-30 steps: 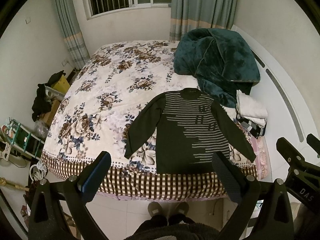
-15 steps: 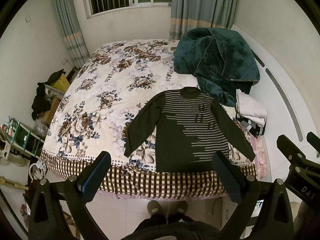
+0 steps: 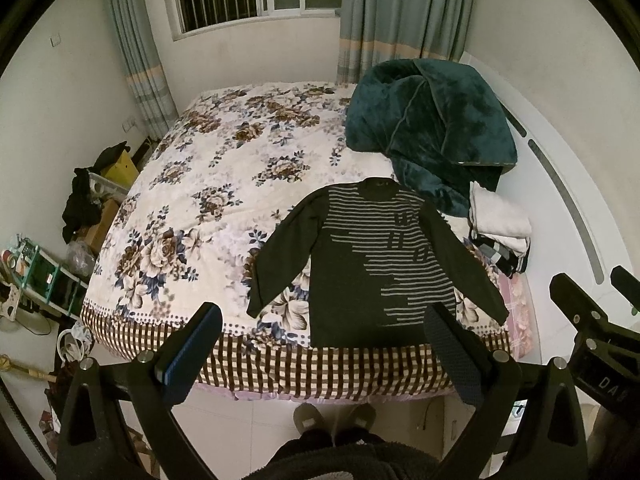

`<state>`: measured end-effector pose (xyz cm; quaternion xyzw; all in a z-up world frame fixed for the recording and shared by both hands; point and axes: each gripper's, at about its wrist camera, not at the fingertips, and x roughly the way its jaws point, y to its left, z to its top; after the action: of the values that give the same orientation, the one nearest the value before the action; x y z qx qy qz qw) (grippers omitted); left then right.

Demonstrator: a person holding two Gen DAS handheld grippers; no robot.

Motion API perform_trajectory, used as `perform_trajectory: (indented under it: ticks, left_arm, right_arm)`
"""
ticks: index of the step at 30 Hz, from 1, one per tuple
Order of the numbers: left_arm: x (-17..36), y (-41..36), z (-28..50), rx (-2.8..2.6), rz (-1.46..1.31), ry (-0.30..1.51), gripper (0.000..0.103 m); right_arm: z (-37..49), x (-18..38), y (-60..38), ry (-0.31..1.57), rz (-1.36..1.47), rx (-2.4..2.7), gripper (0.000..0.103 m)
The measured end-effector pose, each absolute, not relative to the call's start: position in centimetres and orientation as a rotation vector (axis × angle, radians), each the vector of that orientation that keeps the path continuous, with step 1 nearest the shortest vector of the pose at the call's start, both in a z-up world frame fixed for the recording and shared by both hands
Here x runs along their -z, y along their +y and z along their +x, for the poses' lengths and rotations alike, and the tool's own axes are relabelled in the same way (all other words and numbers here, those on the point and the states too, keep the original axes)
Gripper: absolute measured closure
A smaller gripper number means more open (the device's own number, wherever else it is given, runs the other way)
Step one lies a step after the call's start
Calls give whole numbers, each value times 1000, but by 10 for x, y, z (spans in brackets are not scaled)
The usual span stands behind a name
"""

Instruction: Fold small clothes

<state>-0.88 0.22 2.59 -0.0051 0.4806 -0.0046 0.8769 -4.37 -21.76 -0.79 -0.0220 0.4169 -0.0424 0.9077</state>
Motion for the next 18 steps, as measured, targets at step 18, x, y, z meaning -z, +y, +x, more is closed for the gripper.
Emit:
perform_trajectory:
  ticks: [18]
  left_arm:
    - [-14,4,9,-27,22,968,0]
  right_arm:
    - [-36,16,-236,869,65,106,0]
